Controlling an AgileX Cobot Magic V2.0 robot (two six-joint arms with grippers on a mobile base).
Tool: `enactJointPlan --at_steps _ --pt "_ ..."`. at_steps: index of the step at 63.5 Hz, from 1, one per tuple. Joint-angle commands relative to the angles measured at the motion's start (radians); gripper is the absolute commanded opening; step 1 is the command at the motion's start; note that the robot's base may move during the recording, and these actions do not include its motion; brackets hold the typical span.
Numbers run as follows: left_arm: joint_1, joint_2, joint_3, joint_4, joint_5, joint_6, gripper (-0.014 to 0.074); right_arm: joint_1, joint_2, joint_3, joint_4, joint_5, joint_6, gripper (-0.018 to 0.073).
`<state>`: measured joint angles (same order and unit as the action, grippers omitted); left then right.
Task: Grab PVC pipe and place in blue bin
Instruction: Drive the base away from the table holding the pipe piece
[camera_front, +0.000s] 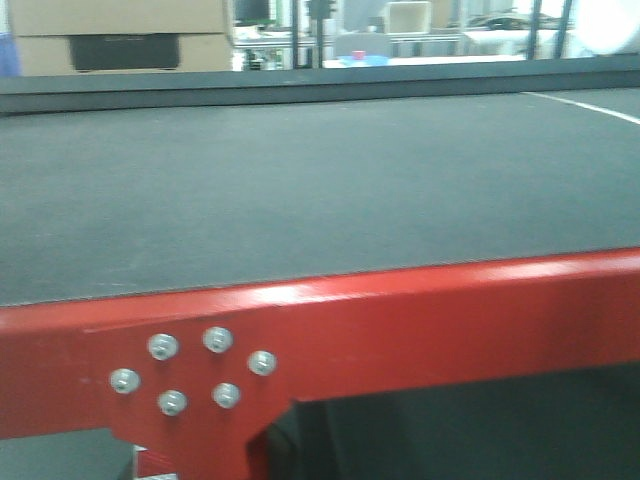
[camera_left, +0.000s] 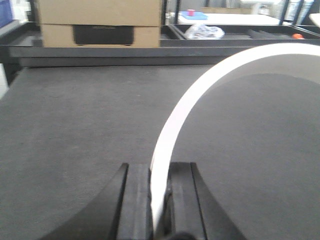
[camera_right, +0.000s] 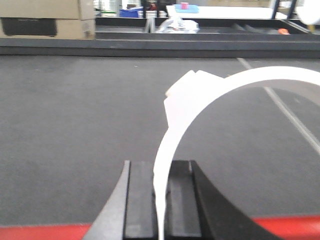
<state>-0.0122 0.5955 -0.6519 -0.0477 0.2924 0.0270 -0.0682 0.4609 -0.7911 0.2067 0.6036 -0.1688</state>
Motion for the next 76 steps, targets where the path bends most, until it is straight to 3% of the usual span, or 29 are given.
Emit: enactJointPlan --at_steps 1,76 --pt "-0.005 -0.003 0.002 -0.002 -0.027 -0.002 -0.0111 -0.001 -0.004 0.003 -0.002 -0.028 -0.005 -0.0169" --pt "-0.005 -0.003 0.002 -0.002 -0.027 -0.002 -0.0111 -0.001 -0.004 0.003 -0.002 -0.028 -0.005 -0.0169"
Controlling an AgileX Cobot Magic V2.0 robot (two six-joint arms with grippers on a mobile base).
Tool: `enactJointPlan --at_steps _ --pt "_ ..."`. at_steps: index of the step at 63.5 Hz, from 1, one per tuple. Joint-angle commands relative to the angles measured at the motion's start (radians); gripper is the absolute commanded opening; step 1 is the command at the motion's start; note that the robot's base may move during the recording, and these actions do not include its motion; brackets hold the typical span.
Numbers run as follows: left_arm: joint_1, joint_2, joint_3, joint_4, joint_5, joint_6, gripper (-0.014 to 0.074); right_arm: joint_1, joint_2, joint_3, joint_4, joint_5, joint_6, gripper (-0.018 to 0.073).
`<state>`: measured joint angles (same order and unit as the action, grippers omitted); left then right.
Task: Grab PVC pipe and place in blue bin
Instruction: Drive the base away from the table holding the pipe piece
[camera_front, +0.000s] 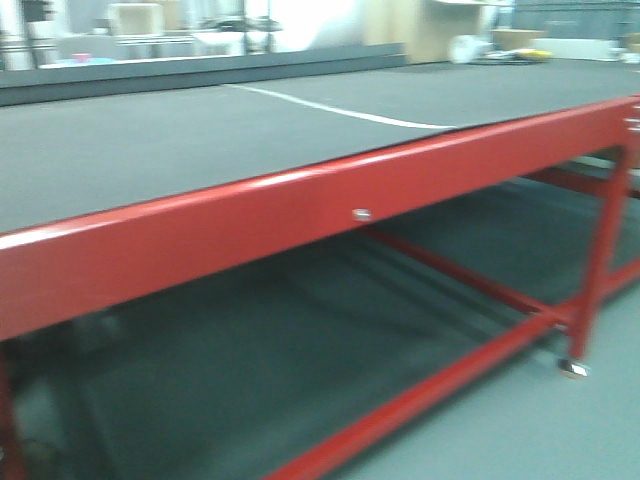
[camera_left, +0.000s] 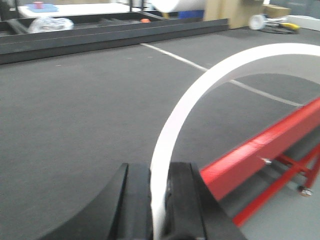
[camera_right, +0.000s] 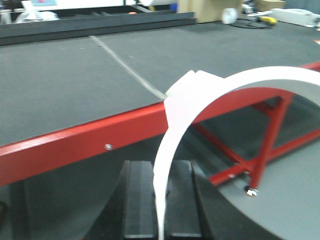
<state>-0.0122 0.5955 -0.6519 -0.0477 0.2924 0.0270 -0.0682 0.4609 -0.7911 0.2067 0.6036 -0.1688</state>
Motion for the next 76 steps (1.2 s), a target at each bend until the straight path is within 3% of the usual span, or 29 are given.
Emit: enactJointPlan --at_steps 1,76 --pt "-0.005 -0.003 0.002 -0.002 -0.027 -0.002 -0.0111 -0.001 -0.004 0.003 -0.002 -0.028 -0.005 -0.0169" --pt "-0.005 -0.003 0.002 -0.002 -0.027 -0.002 -0.0111 -0.001 -0.004 0.003 -0.002 -0.028 -0.005 -0.0169"
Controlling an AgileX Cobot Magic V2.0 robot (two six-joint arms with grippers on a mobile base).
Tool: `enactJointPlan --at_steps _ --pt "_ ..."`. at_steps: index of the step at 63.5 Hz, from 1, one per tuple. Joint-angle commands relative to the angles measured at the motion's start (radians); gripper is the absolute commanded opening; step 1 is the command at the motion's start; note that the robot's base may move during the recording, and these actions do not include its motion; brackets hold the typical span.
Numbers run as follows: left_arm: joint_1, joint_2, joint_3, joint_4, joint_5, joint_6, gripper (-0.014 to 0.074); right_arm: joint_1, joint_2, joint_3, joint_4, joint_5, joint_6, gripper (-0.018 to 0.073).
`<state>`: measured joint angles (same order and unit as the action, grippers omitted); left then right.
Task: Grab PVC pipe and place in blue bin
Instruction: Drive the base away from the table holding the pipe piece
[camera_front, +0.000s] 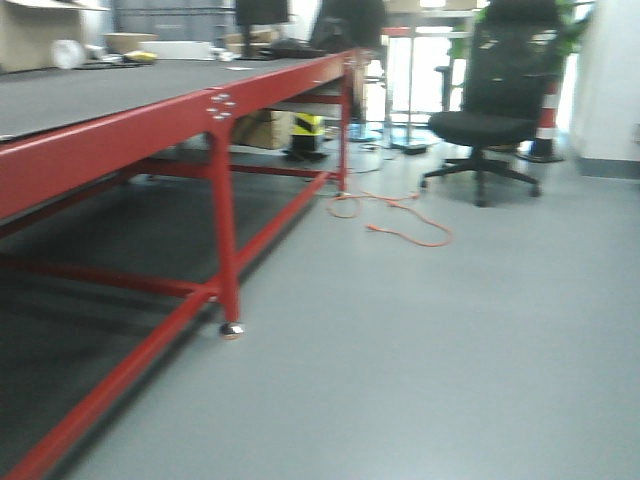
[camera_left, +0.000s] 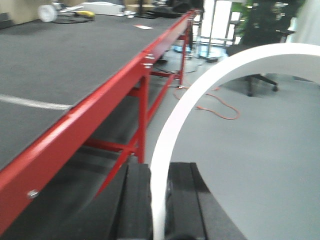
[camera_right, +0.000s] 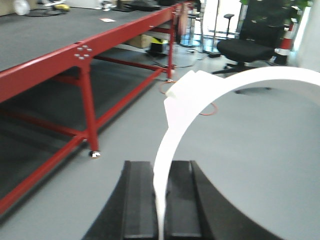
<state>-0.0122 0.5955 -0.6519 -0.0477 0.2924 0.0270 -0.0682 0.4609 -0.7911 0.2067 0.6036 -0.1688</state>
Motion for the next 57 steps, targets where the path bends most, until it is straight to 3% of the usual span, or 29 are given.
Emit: enactJointPlan --at_steps 1,57 --pt "-0.005 -0.003 0.002 -0.002 -0.027 -0.002 -0.0111 -0.001 -0.004 0.003 -0.002 -0.028 -0.005 -0.0169" --pt "-0.005 -0.003 0.002 -0.002 -0.027 -0.002 -0.0111 -0.001 -0.004 0.003 -0.002 -0.028 -0.005 -0.0169"
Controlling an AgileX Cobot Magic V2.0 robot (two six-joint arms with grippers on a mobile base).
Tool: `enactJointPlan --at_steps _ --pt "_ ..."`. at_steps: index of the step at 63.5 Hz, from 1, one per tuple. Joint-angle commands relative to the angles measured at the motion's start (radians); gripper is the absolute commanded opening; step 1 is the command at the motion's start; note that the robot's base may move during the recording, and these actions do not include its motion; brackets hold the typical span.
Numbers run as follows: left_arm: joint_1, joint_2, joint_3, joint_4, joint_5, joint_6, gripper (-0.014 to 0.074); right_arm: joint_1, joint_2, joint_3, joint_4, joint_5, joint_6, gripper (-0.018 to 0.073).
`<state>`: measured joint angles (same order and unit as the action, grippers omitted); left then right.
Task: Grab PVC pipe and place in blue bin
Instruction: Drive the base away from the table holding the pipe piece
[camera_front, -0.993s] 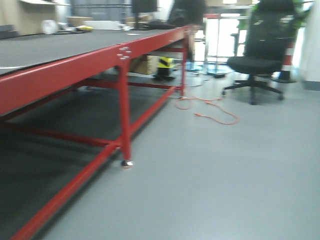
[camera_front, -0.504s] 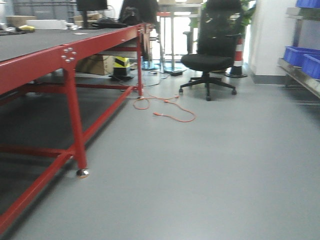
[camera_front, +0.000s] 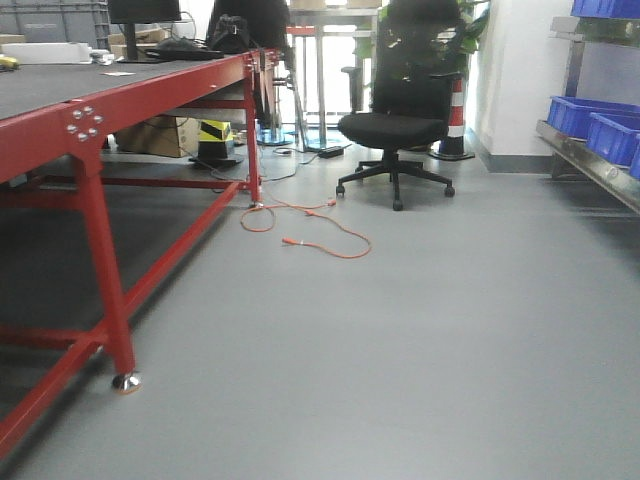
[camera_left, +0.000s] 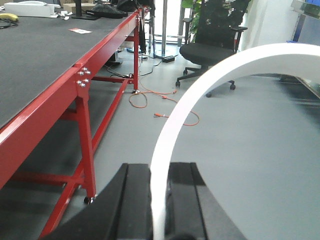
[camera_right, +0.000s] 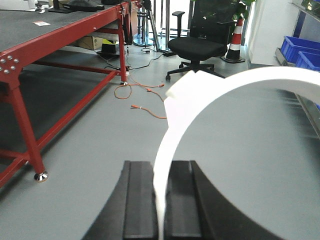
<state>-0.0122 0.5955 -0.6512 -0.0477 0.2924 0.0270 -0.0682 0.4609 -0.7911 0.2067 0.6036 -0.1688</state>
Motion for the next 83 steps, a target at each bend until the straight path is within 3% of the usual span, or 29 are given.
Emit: enactJointPlan --at_steps 1,83 --pt "-0.005 -0.003 0.001 -0.002 -0.029 -0.002 -0.0111 -0.001 -0.004 0.003 -0.002 -0.028 -0.005 -0.0169" --pt "-0.005 -0.003 0.001 -0.002 -0.049 -0.002 -0.0111 -0.001 -0.004 0.003 -0.002 -0.028 -0.005 -0.0169"
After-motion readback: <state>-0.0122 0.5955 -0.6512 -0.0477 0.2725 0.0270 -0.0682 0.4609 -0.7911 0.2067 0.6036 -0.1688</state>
